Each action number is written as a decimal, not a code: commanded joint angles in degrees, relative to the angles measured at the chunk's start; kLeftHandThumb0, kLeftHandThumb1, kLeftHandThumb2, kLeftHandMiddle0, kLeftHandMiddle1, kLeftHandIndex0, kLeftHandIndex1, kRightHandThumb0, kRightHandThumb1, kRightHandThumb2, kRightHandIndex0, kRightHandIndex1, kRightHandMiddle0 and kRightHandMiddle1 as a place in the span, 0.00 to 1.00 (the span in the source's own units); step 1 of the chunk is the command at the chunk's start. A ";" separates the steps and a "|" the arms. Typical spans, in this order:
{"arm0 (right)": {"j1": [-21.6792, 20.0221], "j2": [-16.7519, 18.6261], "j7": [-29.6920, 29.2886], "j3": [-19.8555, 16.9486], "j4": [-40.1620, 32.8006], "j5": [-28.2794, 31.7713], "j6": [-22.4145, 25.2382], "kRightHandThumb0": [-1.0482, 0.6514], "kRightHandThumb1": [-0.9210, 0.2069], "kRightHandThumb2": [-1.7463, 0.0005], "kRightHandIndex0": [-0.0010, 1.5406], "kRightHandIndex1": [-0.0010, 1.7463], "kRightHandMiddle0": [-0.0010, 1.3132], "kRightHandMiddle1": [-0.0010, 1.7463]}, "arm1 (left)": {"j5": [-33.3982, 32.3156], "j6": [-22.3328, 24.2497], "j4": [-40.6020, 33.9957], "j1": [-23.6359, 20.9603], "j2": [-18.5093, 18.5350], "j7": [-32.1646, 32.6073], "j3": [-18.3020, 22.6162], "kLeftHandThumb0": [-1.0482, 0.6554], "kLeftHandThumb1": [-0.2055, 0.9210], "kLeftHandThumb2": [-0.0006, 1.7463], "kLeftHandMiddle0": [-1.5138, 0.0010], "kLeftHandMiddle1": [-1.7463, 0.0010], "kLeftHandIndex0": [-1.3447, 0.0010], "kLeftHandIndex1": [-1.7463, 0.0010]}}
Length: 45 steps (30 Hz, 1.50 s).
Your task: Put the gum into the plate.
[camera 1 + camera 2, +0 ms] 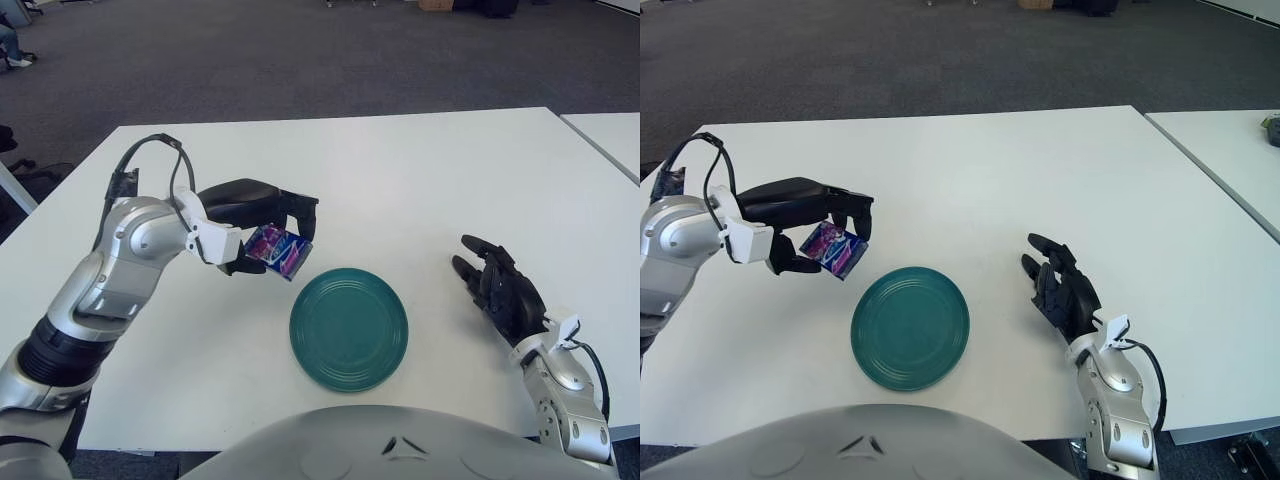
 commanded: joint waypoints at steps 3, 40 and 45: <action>3.92 0.57 -0.71 1.18 0.38 -0.45 0.26 0.17 0.00 0.49 0.25 0.02 0.00 0.47 | 1.21 2.64 -1.44 -1.20 -1.80 -0.38 -2.64 0.61 0.59 0.52 0.52 0.19 0.57 0.25; 6.12 1.08 -2.41 4.43 1.55 -0.50 -2.73 0.17 0.00 0.49 0.24 0.01 0.00 0.45 | 9.41 0.57 12.79 -5.25 -16.07 -0.44 -20.45 0.62 0.47 0.64 0.53 0.14 0.53 0.18; 6.18 1.21 -3.05 4.96 1.12 -1.18 -2.53 0.17 0.00 0.49 0.24 0.00 0.00 0.46 | 9.29 2.48 12.14 -5.13 -16.09 -3.31 -21.79 0.62 0.50 0.61 0.50 0.18 0.56 0.19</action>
